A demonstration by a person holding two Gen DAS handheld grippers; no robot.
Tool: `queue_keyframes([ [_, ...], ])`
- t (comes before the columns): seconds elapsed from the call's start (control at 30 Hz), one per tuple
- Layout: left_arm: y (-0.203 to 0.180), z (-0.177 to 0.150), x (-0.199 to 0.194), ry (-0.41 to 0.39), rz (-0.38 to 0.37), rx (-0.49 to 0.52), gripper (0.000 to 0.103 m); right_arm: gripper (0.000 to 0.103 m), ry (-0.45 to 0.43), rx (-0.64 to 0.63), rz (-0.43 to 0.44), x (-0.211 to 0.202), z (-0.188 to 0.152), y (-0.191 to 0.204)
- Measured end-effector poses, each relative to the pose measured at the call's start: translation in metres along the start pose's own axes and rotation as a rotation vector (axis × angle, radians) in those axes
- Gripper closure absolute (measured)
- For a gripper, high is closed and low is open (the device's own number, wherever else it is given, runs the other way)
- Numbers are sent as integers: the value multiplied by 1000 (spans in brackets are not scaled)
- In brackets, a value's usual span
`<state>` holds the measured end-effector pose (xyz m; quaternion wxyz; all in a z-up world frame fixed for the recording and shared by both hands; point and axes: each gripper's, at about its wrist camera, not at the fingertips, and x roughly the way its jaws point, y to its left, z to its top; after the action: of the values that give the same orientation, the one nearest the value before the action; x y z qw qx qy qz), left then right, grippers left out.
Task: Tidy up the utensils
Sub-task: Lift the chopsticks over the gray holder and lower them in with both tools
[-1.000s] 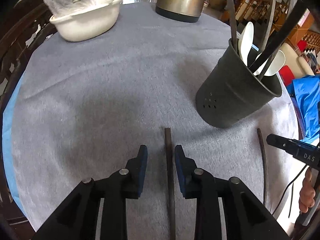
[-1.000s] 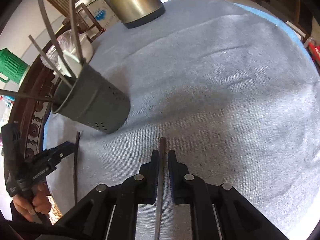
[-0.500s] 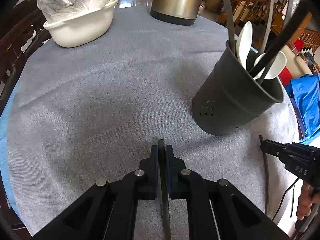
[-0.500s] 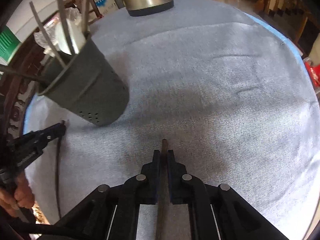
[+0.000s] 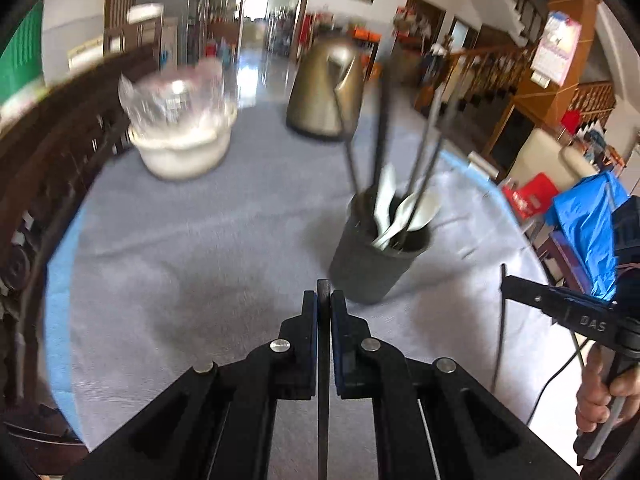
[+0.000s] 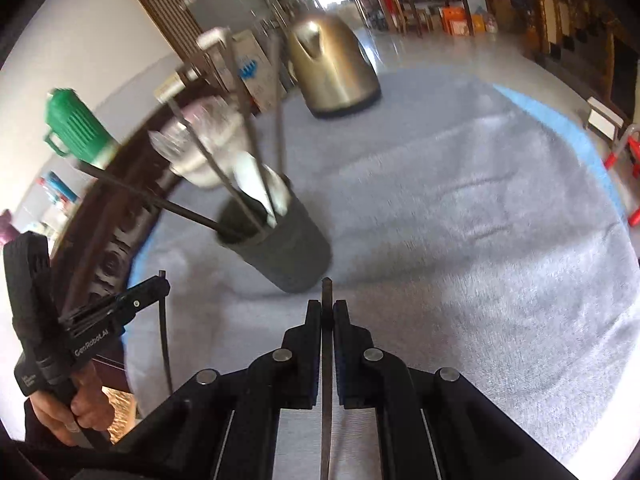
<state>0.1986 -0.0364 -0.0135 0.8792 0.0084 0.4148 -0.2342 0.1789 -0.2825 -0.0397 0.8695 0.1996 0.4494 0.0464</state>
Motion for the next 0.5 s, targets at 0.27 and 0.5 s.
queue_keyframes([
  [0.27, -12, 5, -63, -184, 5, 18, 96, 97, -181, -52, 68, -56, 0, 33],
  [0.5, -14, 1, -80, -259, 21, -17, 96, 97, -308, -89, 57, -86, -3, 50],
])
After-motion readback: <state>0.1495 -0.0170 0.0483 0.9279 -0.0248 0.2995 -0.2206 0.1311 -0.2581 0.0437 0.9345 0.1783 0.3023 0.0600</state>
